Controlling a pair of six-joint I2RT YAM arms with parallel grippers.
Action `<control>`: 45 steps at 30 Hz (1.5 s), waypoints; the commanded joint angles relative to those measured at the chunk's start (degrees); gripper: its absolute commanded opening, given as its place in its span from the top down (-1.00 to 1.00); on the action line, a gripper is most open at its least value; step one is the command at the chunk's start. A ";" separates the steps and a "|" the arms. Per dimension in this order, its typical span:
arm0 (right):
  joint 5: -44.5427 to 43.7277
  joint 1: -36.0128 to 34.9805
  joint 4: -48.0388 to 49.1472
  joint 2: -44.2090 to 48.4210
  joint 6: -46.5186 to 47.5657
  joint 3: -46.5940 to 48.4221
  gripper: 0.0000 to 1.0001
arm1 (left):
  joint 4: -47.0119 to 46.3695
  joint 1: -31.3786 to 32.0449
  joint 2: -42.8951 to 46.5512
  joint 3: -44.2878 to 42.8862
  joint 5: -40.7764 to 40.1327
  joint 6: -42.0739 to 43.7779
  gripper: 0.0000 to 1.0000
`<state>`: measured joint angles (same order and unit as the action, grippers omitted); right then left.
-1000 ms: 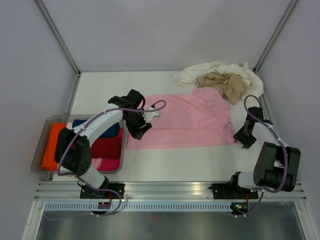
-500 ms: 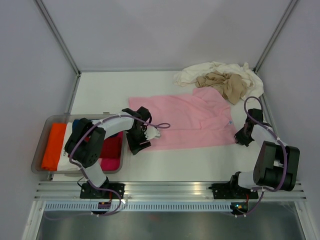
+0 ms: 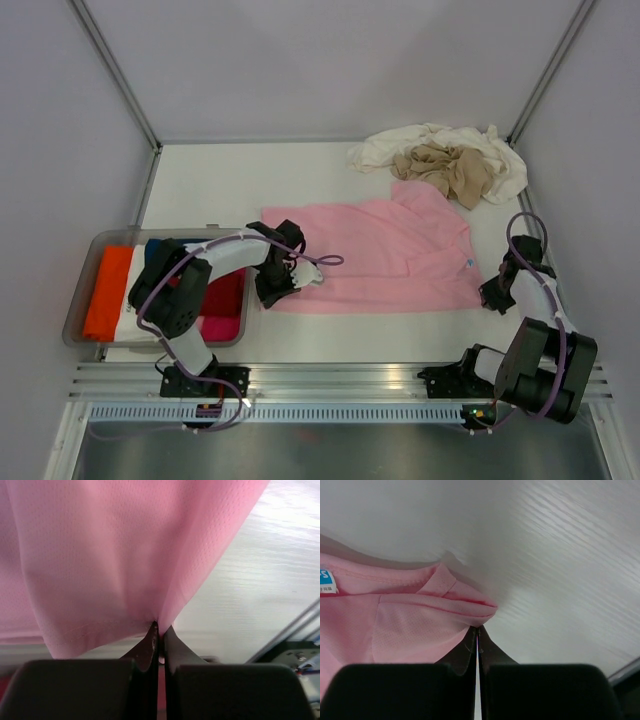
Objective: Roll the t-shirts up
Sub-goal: Fold the tshirt
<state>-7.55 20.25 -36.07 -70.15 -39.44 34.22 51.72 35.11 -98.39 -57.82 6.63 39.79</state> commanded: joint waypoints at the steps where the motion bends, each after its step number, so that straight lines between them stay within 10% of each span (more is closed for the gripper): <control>1: -0.37 2.60 -7.85 3.71 -5.46 -0.73 1.00 | 4.85 0.48 2.14 0.70 10.65 1.68 0.95; 23: -10.90 4.97 -22.89 12.05 -25.16 3.22 1.00 | 14.11 0.57 7.42 4.91 18.51 16.37 0.95; 26: -13.19 4.97 -25.18 9.96 -23.15 5.24 0.92 | 12.26 0.57 7.07 5.44 17.54 16.81 0.51; 27: -13.28 4.97 -25.45 9.42 -22.44 5.77 0.77 | 12.00 0.57 6.81 4.83 17.45 16.03 -0.01; 28: -13.71 4.97 -25.45 8.81 -21.74 6.12 0.27 | 12.00 0.57 6.81 4.30 17.54 15.50 -0.21; 31: -17.21 4.89 -26.24 8.89 -20.68 9.54 -0.15 | 13.65 -0.04 7.16 0.36 18.06 12.60 -0.36; 37: -16.18 3.06 -6.85 5.23 -4.88 25.26 -0.01 | 15.95 -11.35 -1.15 -24.93 19.39 -2.06 -0.35; 41: -16.98 -13.71 8.61 -4.27 16.35 38.27 -0.04 | 16.91 -14.37 -12.31 -47.06 7.27 -16.31 -0.09; 45: 5.22 -24.55 14.39 -18.50 34.58 52.82 -0.09 | 17.36 -15.77 -17.62 -49.84 -0.12 -17.47 -0.07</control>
<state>-17.37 1.26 -29.32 -80.86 -24.43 78.28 65.32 19.51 -111.48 -106.56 14.48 29.61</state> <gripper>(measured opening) 0.538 0.537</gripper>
